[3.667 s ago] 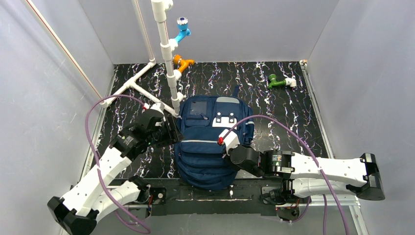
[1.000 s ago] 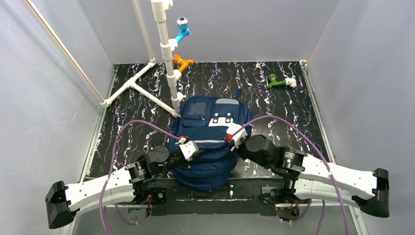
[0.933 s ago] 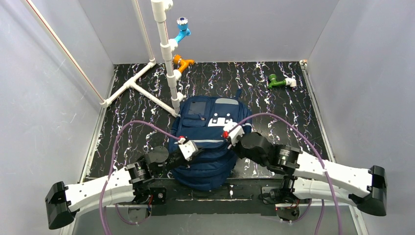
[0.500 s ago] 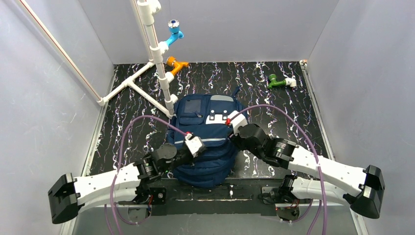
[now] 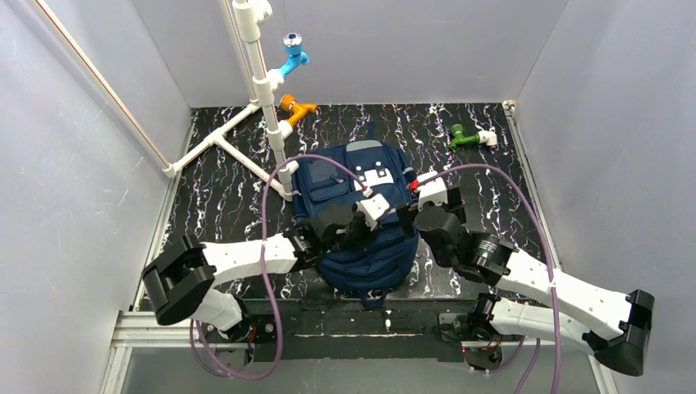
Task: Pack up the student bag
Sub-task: Zip the student bag at the center of the board, then reset both arms
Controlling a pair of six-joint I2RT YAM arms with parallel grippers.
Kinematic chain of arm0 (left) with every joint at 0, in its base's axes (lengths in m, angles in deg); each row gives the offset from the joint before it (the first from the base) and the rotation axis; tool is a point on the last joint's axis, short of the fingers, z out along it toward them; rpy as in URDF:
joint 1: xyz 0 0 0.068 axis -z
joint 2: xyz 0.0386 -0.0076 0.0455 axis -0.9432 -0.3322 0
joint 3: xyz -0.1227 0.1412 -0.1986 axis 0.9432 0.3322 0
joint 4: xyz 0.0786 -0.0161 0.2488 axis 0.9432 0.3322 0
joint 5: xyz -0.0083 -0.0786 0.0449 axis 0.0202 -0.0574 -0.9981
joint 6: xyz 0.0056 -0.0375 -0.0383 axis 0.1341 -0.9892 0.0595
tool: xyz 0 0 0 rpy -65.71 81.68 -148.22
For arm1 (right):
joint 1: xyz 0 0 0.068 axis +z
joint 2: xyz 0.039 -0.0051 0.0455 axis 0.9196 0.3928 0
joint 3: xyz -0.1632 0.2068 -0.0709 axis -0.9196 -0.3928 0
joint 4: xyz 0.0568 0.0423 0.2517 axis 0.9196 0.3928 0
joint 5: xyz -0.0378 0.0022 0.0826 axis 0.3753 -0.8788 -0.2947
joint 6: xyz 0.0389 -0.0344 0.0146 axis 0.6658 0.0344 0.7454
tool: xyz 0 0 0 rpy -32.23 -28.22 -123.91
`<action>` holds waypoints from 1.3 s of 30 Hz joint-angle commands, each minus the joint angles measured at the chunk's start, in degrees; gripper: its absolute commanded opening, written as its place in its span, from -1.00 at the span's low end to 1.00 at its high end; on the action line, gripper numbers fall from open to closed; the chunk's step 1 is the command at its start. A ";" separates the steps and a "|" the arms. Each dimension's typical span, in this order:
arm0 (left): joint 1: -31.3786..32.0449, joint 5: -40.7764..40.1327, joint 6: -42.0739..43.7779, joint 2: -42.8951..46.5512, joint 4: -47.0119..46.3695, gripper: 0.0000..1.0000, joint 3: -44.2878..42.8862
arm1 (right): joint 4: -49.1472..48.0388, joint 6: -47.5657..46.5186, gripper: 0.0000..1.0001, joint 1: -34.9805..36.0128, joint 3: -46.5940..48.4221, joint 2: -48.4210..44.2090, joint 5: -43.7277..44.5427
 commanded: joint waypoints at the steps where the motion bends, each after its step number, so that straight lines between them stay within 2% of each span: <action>1: -5.29 1.33 -6.15 -3.91 -0.52 -1.00 -5.60 | -1.73 5.24 0.97 -0.08 5.00 0.23 12.22; 2: -5.94 2.17 -7.26 -4.14 -0.27 -0.94 -6.57 | -1.77 5.69 0.97 -0.08 5.60 0.36 15.16; 4: -6.30 4.11 -8.82 -3.80 0.74 -0.23 -8.46 | -2.47 5.21 0.97 -0.08 6.53 0.42 19.01; 5: -6.30 4.37 -9.80 -3.41 2.28 -0.01 -9.76 | -3.82 3.51 0.97 -0.08 6.89 0.27 20.08; 9: -6.31 8.50 -11.00 -0.61 10.27 0.24 -15.45 | -5.90 -1.46 0.97 -0.08 9.47 -0.33 19.49; 12: -6.31 8.48 -12.40 3.25 13.70 0.64 -17.82 | -7.29 -2.29 0.97 -0.08 10.73 -0.81 19.19; 13: -6.31 8.59 -12.57 4.88 14.85 0.70 -18.56 | -7.55 -2.09 0.97 -0.08 11.11 -0.90 19.35; 15: -6.26 8.24 -12.74 8.46 17.22 0.96 -19.48 | -7.40 -2.35 0.97 -0.08 12.20 -1.18 19.39; 18: -6.31 4.69 -12.82 15.17 22.02 0.96 -20.64 | -7.60 -5.27 0.97 -0.08 15.71 -1.01 18.80; 25: -6.48 -10.83 -11.18 30.03 37.67 0.97 -26.25 | -10.83 -13.56 0.97 -0.08 23.32 0.68 20.48; 31: -6.56 -15.55 -8.63 43.88 38.15 0.96 -25.34 | -14.58 -18.50 0.97 -0.08 25.27 -0.14 19.62; 39: -6.54 -16.93 -6.80 50.63 40.61 0.96 -26.52 | -12.56 -17.53 0.97 -0.08 26.39 -2.39 20.98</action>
